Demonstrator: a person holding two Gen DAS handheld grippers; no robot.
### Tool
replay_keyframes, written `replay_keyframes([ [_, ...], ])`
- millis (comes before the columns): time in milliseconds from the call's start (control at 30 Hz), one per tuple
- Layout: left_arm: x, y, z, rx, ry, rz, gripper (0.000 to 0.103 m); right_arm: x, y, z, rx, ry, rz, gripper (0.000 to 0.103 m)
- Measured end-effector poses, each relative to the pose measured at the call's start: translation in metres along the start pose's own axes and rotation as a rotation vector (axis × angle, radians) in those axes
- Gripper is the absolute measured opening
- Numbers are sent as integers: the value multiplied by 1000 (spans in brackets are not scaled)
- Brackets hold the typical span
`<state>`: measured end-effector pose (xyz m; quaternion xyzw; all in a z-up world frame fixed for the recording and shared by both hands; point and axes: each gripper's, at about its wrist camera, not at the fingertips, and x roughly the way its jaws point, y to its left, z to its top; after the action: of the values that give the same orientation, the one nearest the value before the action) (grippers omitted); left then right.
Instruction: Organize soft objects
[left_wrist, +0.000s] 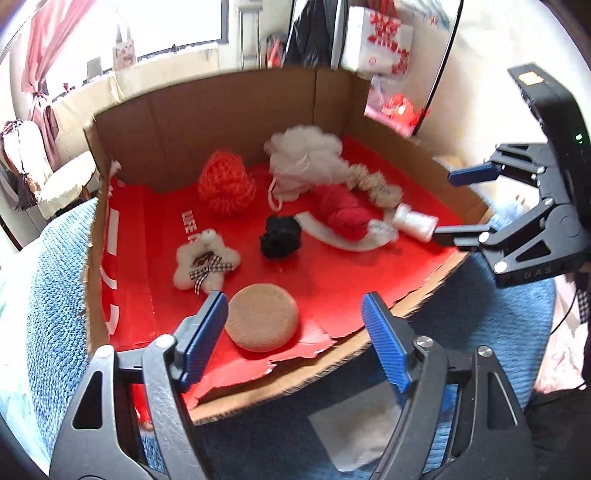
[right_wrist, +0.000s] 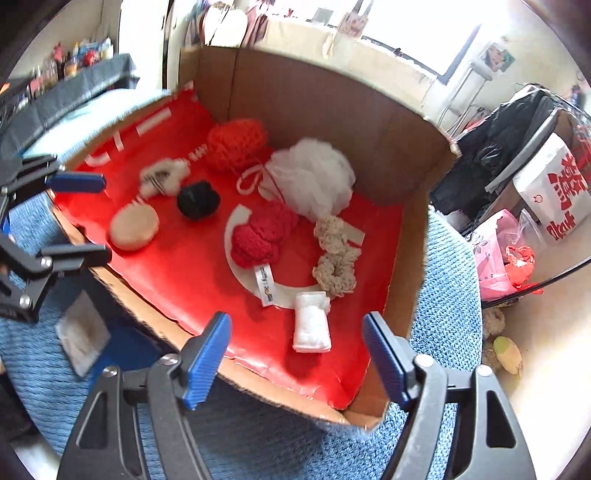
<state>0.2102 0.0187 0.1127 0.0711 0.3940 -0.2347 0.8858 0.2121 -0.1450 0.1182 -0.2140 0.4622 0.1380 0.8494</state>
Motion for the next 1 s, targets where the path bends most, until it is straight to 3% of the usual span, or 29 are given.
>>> replay_keyframes([
  [133,-24,-7,-3,-26,-85,-6,81,-26,-2,-7,57,-89,20,80],
  [200,-37,-11,-5,-41,-133,-3,87,-40,-1,-11,83,-136,19,92],
  [400,-66,-24,-15,-76,-239,15,89,-87,7,-32,174,-308,43,103],
  [667,-96,-37,-46,-149,-384,132,94,-124,20,-83,300,-539,-14,103],
  [1000,-103,-66,-84,-123,-443,184,94,-129,42,-137,389,-640,-101,103],
])
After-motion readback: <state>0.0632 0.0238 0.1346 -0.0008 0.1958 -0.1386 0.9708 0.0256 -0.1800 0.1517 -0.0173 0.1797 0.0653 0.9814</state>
